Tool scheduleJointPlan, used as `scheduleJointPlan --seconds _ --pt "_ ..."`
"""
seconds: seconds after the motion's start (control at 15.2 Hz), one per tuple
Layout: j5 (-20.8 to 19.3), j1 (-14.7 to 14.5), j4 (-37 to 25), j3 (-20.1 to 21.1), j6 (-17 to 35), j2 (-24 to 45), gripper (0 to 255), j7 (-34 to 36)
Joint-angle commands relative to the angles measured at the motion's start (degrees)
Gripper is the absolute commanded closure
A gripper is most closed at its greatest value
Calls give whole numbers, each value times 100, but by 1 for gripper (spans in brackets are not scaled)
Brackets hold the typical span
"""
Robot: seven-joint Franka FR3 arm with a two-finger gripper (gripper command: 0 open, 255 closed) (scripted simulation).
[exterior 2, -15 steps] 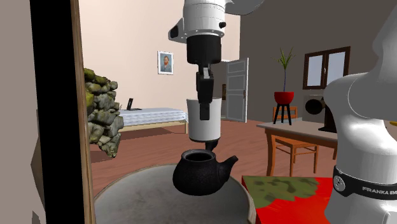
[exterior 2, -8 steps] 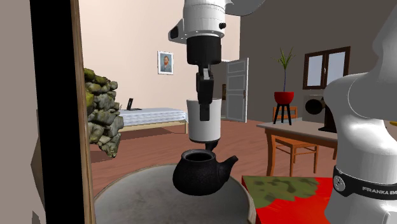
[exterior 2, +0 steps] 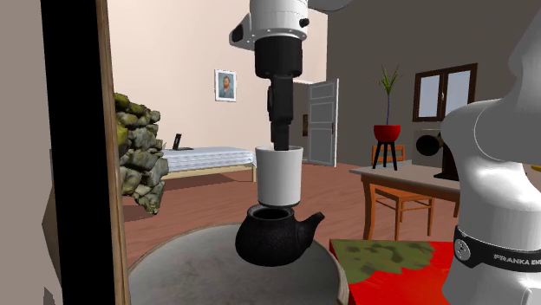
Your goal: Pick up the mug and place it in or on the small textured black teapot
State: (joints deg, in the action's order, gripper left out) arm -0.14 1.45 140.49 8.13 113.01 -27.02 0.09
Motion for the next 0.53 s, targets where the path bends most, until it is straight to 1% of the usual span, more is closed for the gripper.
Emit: scheduleJointPlan --seconds 0.0,0.07,0.46 --pt "-2 5 -308 -20 -366 -52 0 -28" --pt "0 4 -443 -22 -523 -74 0 -30" --pt "0 4 -443 -22 -523 -74 0 -30"
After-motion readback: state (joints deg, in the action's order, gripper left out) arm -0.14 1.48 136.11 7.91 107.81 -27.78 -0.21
